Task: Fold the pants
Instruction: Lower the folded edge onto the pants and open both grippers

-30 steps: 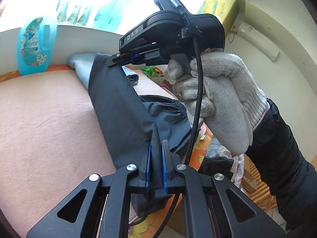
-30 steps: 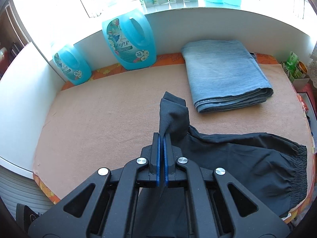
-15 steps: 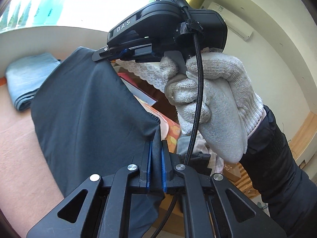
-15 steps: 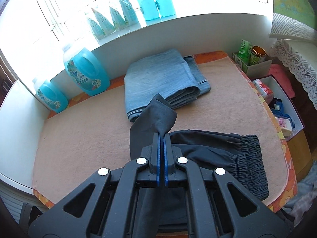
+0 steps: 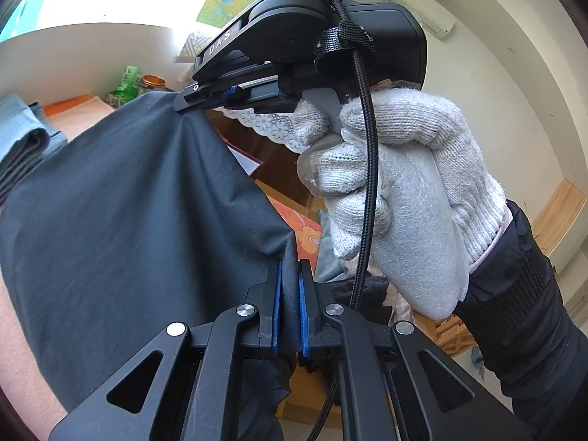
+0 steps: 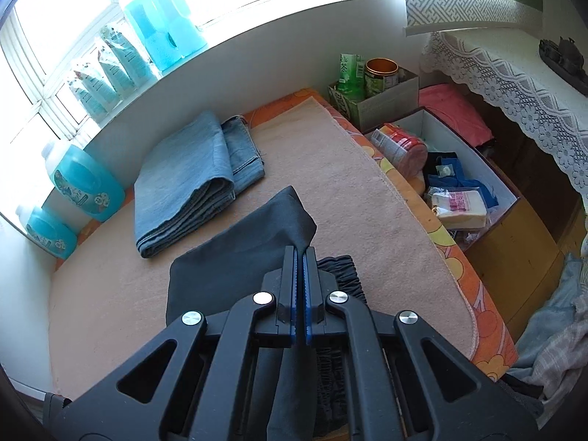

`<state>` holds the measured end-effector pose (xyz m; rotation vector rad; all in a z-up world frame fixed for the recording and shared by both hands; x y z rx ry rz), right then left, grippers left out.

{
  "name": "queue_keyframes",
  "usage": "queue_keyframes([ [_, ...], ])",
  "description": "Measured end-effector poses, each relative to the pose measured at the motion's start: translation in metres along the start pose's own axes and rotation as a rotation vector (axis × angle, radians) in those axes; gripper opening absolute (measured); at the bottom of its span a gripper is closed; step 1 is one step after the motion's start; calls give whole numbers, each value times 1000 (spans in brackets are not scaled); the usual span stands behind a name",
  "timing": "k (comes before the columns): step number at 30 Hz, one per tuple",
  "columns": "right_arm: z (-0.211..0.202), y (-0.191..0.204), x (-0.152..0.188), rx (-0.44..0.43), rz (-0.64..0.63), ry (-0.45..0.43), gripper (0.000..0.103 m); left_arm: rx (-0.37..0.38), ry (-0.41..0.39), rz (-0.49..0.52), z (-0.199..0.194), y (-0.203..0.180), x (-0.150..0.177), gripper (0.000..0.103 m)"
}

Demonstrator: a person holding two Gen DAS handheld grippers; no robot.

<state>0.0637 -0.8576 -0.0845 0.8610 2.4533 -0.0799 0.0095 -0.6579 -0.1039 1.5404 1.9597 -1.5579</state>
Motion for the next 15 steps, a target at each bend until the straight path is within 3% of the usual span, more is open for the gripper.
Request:
queue_keyframes([
  [6, 35, -19, 2, -7, 16, 22, 3, -32, 19, 14, 22, -5, -2, 7],
  [9, 39, -21, 3, -1, 16, 24, 3, -50, 26, 4, 28, -10, 1, 11],
  [11, 34, -23, 1, 21, 15, 1, 7, -81, 36, -3, 32, -10, 5, 31],
  [12, 29, -24, 1, 33, 9, -16, 11, -90, 38, -10, 34, -5, 3, 35],
  [15, 8, -30, 0, 34, 18, -60, 46, -109, 42, -25, 29, -3, 10, 46],
])
Point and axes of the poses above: each gripper's, at about its wrist camera, not at the fingertips, and z roughly the way its jaws point, y to its left, x to its underside, the point moved 9 cm from there along z, roughly the way its jaws point, and after that the axes turned 14 degrees about x, right-handed, at the moved point
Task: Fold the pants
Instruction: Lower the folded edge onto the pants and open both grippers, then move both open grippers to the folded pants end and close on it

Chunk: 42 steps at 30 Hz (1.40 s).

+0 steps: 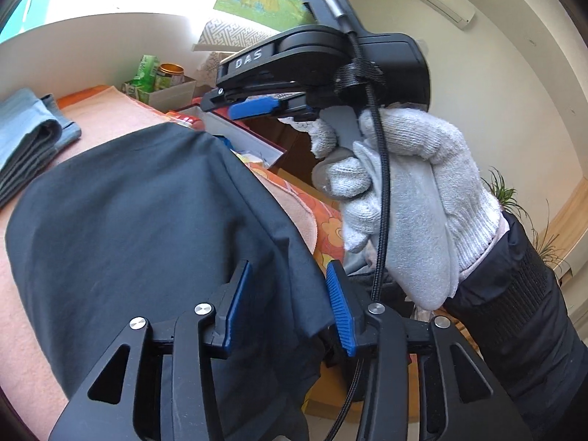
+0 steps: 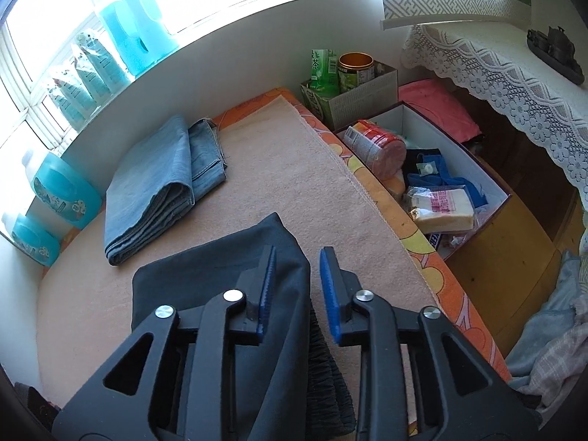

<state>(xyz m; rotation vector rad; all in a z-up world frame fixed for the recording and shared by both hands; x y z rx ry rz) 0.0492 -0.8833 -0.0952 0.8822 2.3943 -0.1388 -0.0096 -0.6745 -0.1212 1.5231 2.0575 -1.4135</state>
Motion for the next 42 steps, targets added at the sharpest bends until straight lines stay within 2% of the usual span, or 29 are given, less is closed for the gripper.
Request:
queue_keyframes([
  [1, -8, -3, 1, 2, 0, -13, 47, -10, -1, -5, -3, 1, 0, 49],
  [5, -42, -14, 17, -8, -7, -33, 47, -48, -24, 39, -23, 0, -3, 50],
  [7, -56, -22, 33, -10, 1, -34, 50, -42, -46, 35, -38, 1, -8, 51],
  [9, -67, -26, 52, -36, 14, -33, 53, -57, -65, 58, -56, 2, -13, 56],
  [10, -70, -28, 63, -30, 10, -34, 54, -86, -76, 76, -66, 6, -15, 60],
  [12, -72, -35, 82, 29, -5, -43, 54, -138, -88, 85, -85, 19, -16, 60],
  [16, -60, -44, 108, 69, -19, -19, 54, -232, -82, 28, -112, 63, -9, 60],
  [18, -51, -49, 110, 72, -11, -7, 54, -246, -78, -32, -119, 82, 2, 60],
  [20, -40, -50, 108, 61, -12, 3, 55, -245, -77, -92, -120, 99, 12, 60],
  [23, -26, -47, 101, 59, -47, 0, 65, -233, -78, -163, -121, 112, 31, 60],
  [26, -15, -37, 91, 15, -69, 8, 66, -218, -79, -228, -115, 122, 45, 60],
  [27, -11, -33, 89, -6, -81, 16, 69, -214, -80, -249, -111, 126, 48, 60],
  [29, 2, -24, 87, -47, -114, 49, 82, -195, -80, -292, -105, 131, 55, 60],
  [31, 17, -21, 87, -20, -147, 72, 84, -172, -82, -322, -100, 131, 60, 60],
  [33, 31, -20, 85, 3, -171, 86, 84, -165, -74, -324, -94, 131, 63, 60],
  [42, 71, -20, 90, -143, -139, 208, 90, -160, -65, -309, -79, 129, 59, 60],
])
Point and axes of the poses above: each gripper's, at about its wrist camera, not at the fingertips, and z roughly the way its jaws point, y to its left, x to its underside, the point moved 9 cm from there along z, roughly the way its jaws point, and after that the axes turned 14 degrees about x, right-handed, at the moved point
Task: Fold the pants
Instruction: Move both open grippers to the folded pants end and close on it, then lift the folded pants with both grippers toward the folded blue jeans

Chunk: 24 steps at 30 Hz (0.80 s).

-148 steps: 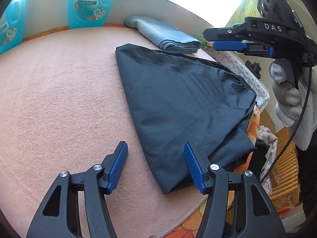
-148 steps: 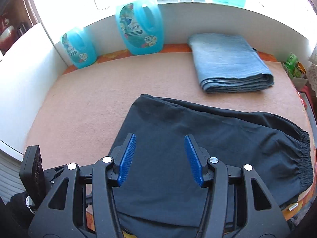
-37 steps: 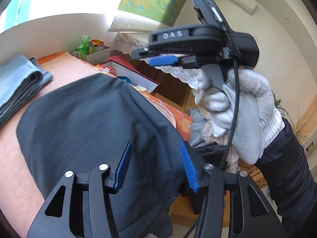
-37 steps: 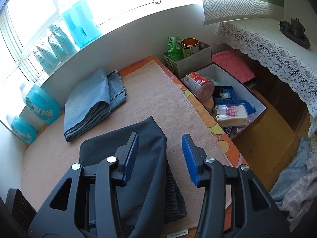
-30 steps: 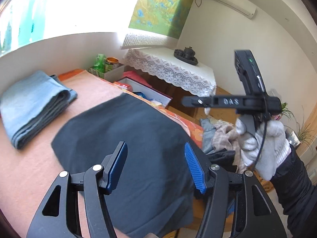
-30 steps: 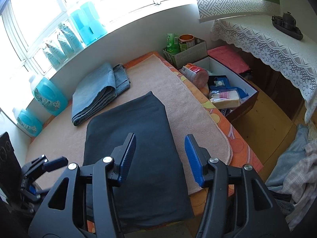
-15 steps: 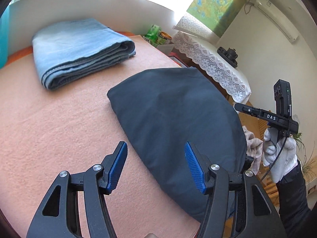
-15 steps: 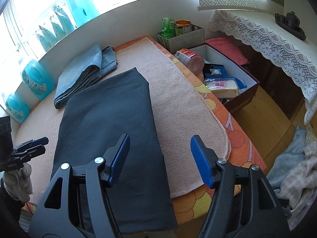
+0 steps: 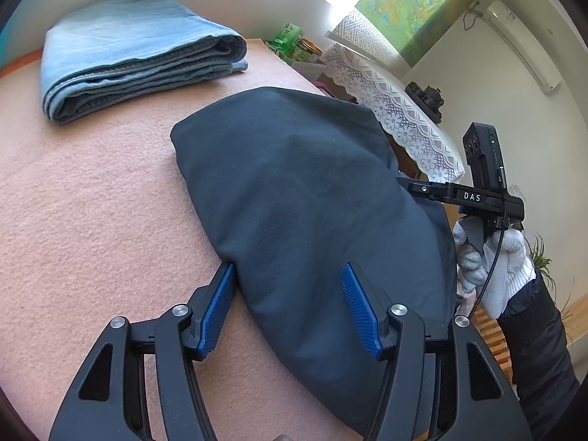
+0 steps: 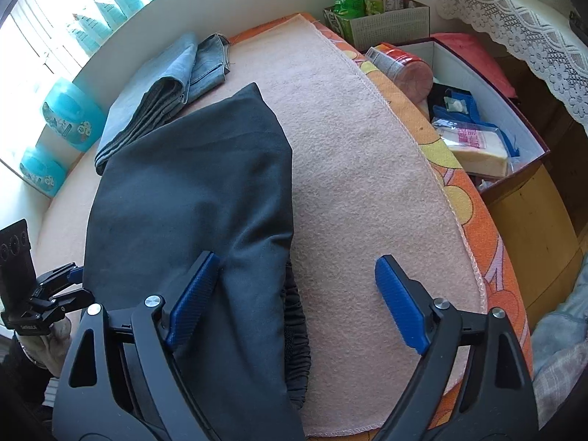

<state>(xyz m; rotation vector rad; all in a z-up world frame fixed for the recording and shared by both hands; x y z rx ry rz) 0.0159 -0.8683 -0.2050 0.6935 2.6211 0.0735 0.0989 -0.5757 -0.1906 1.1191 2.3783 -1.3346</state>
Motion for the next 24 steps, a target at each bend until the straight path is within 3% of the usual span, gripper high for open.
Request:
queue_keyframes([
  [6, -1, 3, 0, -23, -15, -16, 88, 32, -13, -23, 2, 1, -4, 60],
  [8, -4, 9, 1, -67, -19, -8, 75, 44, -20, -36, 2, 2, -5, 59],
  [10, -5, 17, 4, -138, -9, 15, 46, 53, -23, -38, 4, 1, -7, 58],
  [11, -5, 20, 5, -133, -12, 17, 44, 52, -22, -33, 5, 0, -7, 57],
  [12, -4, 21, 5, -124, -18, 13, 44, 50, -22, -33, 7, 0, -8, 55],
  [14, -4, 21, 6, -129, -6, 9, 44, 52, -23, -47, 9, 2, -9, 36],
  [15, -4, 21, 6, -132, -6, 5, 44, 57, -24, -56, 11, 3, -9, 32],
  [17, -4, 21, 6, -118, -28, -21, 44, 63, -25, -60, 12, 3, -10, 31],
  [19, -3, 23, 5, -103, -33, -43, 54, 64, -25, -62, 14, 1, -11, 31],
  [21, -1, 25, 4, -102, -12, -38, 54, 65, -32, -72, 16, 1, -13, 30],
  [22, -2, 27, 4, -105, -11, -30, 46, 57, -32, -68, 17, 1, -13, 23],
  [24, -6, 29, 3, -57, -11, -47, 42, 57, -37, -62, 18, -2, -13, 17],
])
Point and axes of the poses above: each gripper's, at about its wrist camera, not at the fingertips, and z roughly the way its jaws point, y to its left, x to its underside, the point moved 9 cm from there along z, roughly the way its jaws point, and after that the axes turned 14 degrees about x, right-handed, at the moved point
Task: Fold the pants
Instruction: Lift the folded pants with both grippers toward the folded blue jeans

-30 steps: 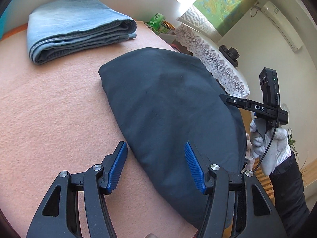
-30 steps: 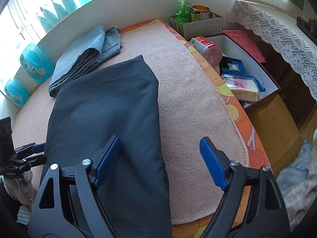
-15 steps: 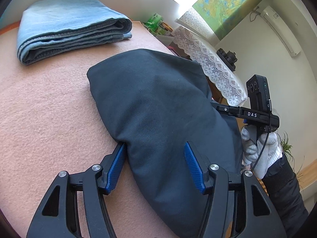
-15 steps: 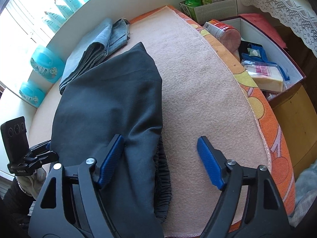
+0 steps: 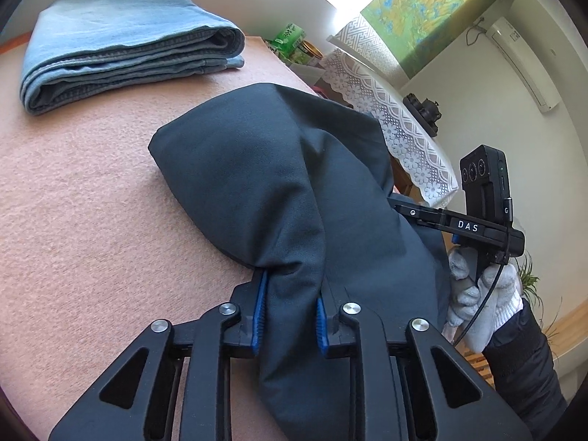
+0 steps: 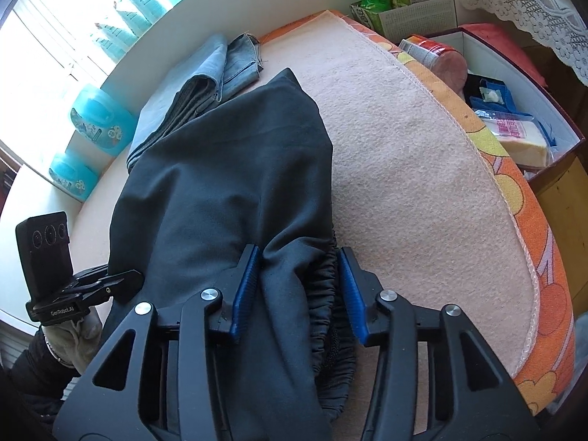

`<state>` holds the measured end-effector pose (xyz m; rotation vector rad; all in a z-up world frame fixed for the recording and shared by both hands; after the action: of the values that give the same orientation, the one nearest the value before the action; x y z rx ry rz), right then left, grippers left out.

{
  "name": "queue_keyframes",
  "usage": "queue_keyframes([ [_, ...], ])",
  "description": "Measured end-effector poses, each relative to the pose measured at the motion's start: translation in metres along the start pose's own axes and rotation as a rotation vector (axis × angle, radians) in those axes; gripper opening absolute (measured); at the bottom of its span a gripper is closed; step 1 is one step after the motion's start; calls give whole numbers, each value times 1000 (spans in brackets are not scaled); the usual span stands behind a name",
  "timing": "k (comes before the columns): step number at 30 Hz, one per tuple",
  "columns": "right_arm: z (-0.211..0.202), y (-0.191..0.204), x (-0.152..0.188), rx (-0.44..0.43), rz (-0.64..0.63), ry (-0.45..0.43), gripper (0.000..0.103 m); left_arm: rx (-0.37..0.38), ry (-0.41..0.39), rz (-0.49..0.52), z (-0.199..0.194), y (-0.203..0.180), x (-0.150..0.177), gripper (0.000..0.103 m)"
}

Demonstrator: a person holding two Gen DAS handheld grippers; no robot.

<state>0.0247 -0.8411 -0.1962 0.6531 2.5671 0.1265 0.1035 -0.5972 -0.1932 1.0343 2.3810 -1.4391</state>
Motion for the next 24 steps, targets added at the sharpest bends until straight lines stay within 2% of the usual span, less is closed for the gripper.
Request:
queue_keyframes([
  [3, -14, 5, 0, 43, -3, -41, 29, 0, -13, 8, -2, -4, -1, 14],
  [4, -20, 6, -1, 32, 6, -53, 23, 0, -21, 11, -4, -5, -1, 13],
  [6, -29, 7, -1, 10, 16, -67, 19, 2, -33, 14, -7, -8, -3, 12],
  [13, -44, 14, 3, 32, 36, -101, 16, 1, -53, 49, -16, -18, -3, 12],
  [17, -62, 26, 2, 61, 6, -142, 15, 9, -71, 66, -25, -25, -6, 11],
  [24, -98, 56, -8, 57, -43, -215, 14, 19, -109, 118, -42, -44, -15, 10],
])
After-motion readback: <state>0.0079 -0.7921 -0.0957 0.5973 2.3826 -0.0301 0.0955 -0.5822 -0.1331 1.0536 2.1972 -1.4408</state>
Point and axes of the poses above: each gripper's, at about its wrist camera, not at the fingertips, and z roughly the way its jaws point, y to its left, x to its underside, the point moved 9 cm from there along z, roughly the way its jaws point, and after that the axes turned 14 degrees about x, right-handed, at the moved point
